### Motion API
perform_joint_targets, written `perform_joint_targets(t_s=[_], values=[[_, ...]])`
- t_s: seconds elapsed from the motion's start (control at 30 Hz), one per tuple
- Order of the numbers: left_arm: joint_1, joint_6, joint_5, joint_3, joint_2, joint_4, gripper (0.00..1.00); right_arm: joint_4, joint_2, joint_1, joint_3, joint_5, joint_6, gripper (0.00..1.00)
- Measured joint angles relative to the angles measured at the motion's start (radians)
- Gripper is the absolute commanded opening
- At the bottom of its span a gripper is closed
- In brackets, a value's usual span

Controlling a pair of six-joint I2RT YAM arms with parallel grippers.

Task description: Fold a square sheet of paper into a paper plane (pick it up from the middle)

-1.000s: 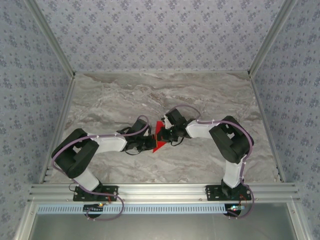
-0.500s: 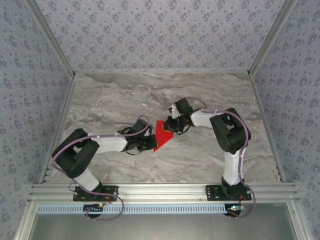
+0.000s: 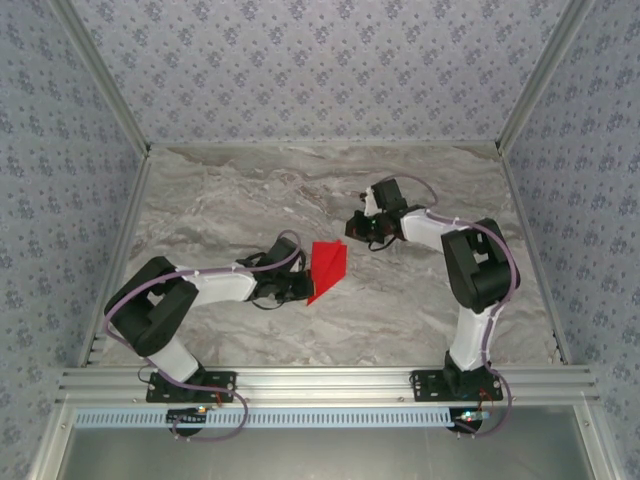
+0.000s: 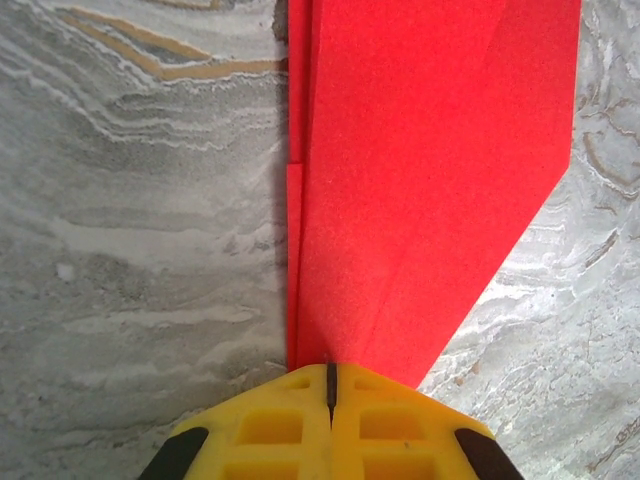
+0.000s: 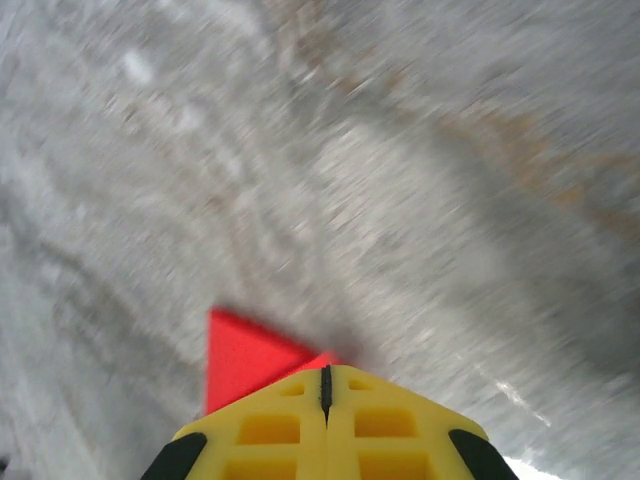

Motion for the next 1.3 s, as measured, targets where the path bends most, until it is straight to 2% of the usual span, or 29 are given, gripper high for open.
perform_joint_targets(t_s=[0.17, 0.27, 0.57, 0.7, 0.8, 1.03, 1.3], values=[[-0.002, 0.008, 0.000, 0.007, 0.000, -0.015, 0.00, 0.005, -0.015, 0.122, -0.029, -0.010, 0.011, 0.00], [-0.002, 0.016, 0.000, 0.012, 0.000, -0.028, 0.00, 0.014, 0.016, 0.161, -0.030, -0.025, 0.023, 0.00], [-0.002, 0.034, 0.000, 0.021, -0.005, -0.040, 0.00, 0.025, 0.085, 0.145, -0.028, -0.034, 0.029, 0.00], [0.013, 0.032, 0.017, 0.022, -0.028, -0.023, 0.11, 0.025, 0.088, 0.144, -0.028, -0.035, 0.025, 0.00], [0.043, 0.031, 0.040, 0.036, -0.034, 0.014, 0.14, 0.026, 0.089, 0.143, -0.028, -0.037, 0.025, 0.00], [0.066, 0.033, 0.095, 0.116, 0.044, 0.098, 0.10, 0.026, 0.092, 0.140, -0.027, -0.046, 0.018, 0.00], [0.066, 0.033, 0.138, 0.118, 0.134, 0.114, 0.06, 0.025, 0.099, 0.139, -0.020, -0.052, 0.017, 0.00]])
